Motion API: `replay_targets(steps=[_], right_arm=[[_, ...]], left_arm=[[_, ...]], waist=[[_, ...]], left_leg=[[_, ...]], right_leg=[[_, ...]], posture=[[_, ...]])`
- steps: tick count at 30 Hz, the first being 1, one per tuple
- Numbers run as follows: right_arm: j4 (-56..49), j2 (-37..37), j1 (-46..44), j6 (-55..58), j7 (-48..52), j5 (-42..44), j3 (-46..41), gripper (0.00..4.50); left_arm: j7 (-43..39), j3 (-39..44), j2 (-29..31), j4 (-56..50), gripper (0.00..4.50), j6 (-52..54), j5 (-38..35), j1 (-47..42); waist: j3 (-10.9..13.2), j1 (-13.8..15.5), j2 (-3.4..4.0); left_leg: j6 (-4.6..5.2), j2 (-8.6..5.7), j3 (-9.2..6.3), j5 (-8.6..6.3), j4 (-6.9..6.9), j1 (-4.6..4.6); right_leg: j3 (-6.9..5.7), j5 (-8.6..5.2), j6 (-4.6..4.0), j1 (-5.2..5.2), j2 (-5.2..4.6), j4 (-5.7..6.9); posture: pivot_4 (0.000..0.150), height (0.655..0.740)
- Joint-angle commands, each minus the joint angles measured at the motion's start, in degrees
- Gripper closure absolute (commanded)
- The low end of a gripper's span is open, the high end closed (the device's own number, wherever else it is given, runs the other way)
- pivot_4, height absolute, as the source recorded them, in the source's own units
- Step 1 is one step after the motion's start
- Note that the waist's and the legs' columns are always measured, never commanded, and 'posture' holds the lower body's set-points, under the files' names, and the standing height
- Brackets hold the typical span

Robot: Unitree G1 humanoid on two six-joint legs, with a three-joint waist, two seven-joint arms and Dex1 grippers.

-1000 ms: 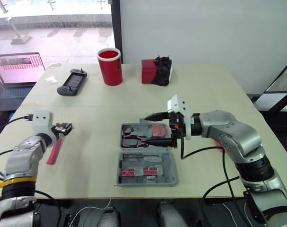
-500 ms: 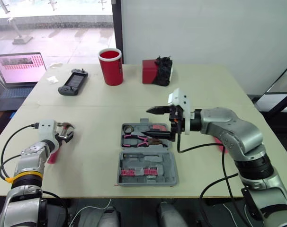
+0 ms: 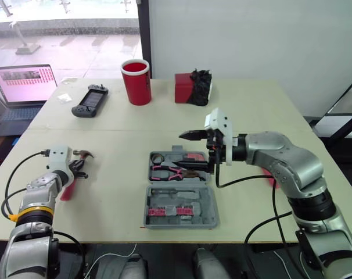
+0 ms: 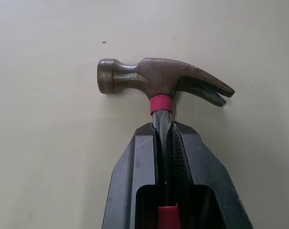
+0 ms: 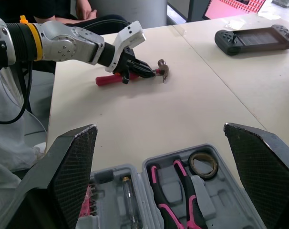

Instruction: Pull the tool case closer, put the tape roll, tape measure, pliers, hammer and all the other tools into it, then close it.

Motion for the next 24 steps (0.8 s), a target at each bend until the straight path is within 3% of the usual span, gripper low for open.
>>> replay_targets(steps=[1, 6, 17, 21, 24], right_arm=[[-1.4, -1.08, -1.42, -0.78, 0.47, -0.01, -1.57, 0.0], [-0.92, -3.09, -0.82, -1.34, 1.54, -0.15, -2.77, 0.0], [-1.22, -14.55, 5.66, -3.98, 7.86, -0.85, -6.95, 0.0], [-3.71, -19.02, 10.93, -4.01, 8.44, -1.23, -8.56, 0.0], [-6.32, -20.58, 14.35, -3.0, 7.59, -0.71, -9.9, 0.0]], left_arm=[[-3.0, 0.04, 2.05, -8.03, 4.47, 0.52, -0.74, -0.07], [-12.25, -2.43, 3.86, -22.8, 4.47, 7.14, -3.69, 1.92], [-38.64, -20.74, 15.39, -47.4, 4.47, 25.54, -5.21, -3.42], [-43.0, -29.6, 14.53, -52.61, 4.47, 31.47, -4.17, -8.98], [-40.84, -35.46, 10.41, -54.63, 4.47, 35.33, -1.36, -13.27]], waist=[[0.0, 0.01, -0.01], [0.01, 0.04, 0.01], [0.04, -0.05, 0.03], [0.09, 0.47, 0.05], [0.12, 0.31, 0.1]], left_leg=[[0.0, 0.0, 0.0, 0.0, 0.0, -0.01], [0.0, 0.0, -0.01, 0.0, -0.02, -0.05], [0.0, 0.0, 0.0, 0.0, -0.04, -0.05], [0.0, -0.03, 0.02, -0.01, -0.02, -0.14], [0.01, -0.02, 0.01, 0.0, 0.02, -0.13]], right_leg=[[0.0, 0.0, 0.0, 0.0, 0.0, 0.0], [-0.01, 0.0, 0.0, -0.02, 0.0, -0.02], [0.0, -0.04, 0.01, -0.04, 0.0, -0.05], [0.02, -0.09, 0.07, -0.04, -0.03, -0.12], [0.02, -0.09, 0.07, -0.04, -0.01, -0.1]], posture=[[0.15, 0.7272], [0.15, 0.7272], [0.15, 0.7272], [0.15, 0.7272], [0.15, 0.7272]])
